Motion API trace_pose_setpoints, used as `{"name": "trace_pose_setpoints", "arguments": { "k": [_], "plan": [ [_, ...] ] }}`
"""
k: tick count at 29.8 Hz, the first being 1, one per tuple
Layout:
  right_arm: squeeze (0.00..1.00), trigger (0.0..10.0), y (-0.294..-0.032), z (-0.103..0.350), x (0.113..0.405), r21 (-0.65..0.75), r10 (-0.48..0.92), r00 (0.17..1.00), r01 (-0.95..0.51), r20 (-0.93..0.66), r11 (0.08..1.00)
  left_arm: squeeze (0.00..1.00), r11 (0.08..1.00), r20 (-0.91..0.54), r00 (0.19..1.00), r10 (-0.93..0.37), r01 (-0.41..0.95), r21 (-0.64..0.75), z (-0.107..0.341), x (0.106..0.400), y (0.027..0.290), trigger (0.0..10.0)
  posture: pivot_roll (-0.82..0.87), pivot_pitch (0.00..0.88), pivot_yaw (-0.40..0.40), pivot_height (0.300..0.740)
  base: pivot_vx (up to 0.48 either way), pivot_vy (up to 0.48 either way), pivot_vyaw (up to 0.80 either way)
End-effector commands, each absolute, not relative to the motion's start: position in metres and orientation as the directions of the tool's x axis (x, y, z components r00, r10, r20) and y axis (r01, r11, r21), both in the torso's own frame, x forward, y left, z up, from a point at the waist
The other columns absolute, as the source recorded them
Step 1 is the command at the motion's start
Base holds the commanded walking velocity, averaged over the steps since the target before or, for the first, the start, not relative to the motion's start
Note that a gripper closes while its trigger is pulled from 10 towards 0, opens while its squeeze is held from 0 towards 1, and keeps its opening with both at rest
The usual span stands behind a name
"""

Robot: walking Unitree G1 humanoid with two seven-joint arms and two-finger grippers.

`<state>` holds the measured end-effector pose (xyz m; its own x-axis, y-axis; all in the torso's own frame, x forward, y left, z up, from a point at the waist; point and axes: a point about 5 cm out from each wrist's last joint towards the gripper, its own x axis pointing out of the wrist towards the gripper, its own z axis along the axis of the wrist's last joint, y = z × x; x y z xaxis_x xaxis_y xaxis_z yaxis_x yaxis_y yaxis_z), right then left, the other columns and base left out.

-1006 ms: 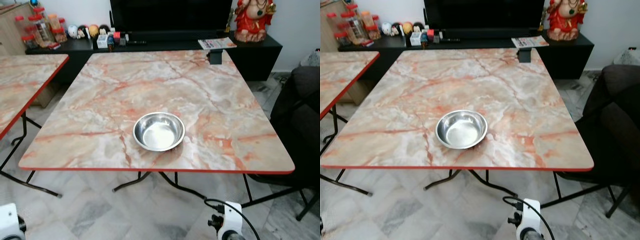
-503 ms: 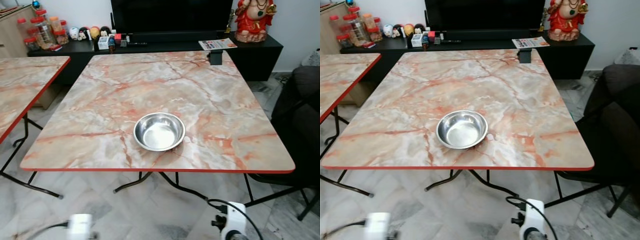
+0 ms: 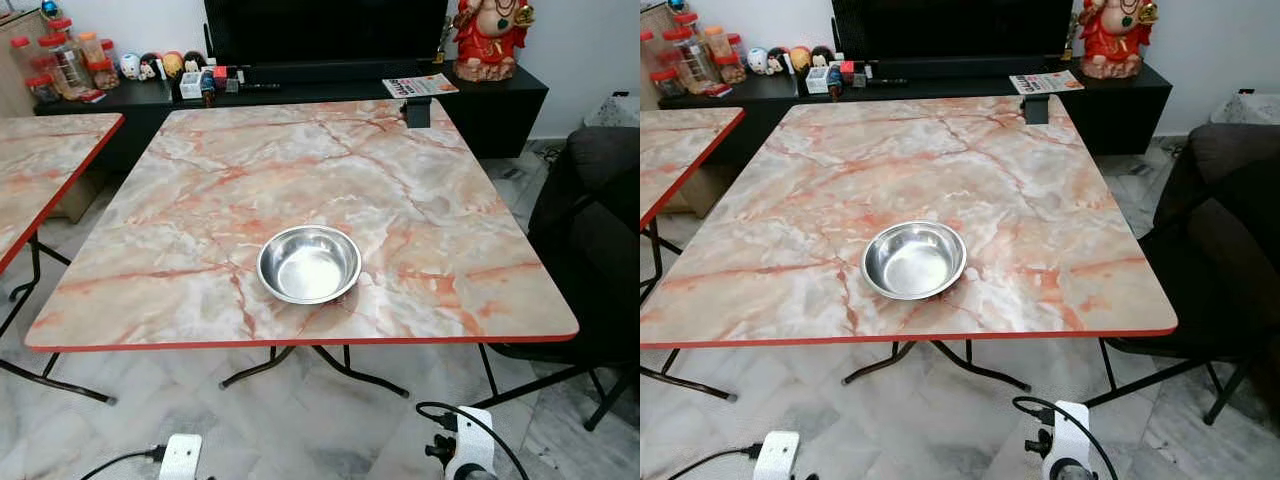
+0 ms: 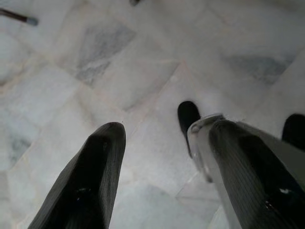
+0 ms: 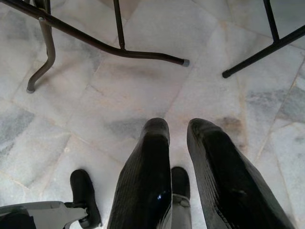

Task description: Setting the table

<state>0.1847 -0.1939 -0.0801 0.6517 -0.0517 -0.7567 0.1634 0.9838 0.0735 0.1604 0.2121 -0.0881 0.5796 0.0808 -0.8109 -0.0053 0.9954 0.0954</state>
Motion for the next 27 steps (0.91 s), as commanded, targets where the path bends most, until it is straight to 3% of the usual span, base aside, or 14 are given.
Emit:
{"name": "trace_pose_setpoints", "arguments": {
  "k": [1, 27],
  "plan": [
    [0.0, 10.0, -0.1905, -0.0785, 0.1892, 0.085, -0.049, 0.658, 0.169, -0.751, 0.982, 0.0, 0.995, -0.826, 0.556, 0.095, -0.02, 0.101, -0.0897, 0.1555, 0.2173, 10.0, -0.03, 0.0, 0.048, 0.74, 0.0, 0.48, 0.0],
    [0.0, 10.0, -0.189, -0.08, 0.1869, 0.086, -0.045, 0.651, 0.168, -0.758, 0.982, 0.0, 0.991, -0.821, 0.556, 0.131, -0.065, 0.115, -0.0888, 0.1555, 0.2223, 10.0, 0.0, 0.0, 0.038, 0.74, 0.0, 0.48, 0.0]
  ]
}}
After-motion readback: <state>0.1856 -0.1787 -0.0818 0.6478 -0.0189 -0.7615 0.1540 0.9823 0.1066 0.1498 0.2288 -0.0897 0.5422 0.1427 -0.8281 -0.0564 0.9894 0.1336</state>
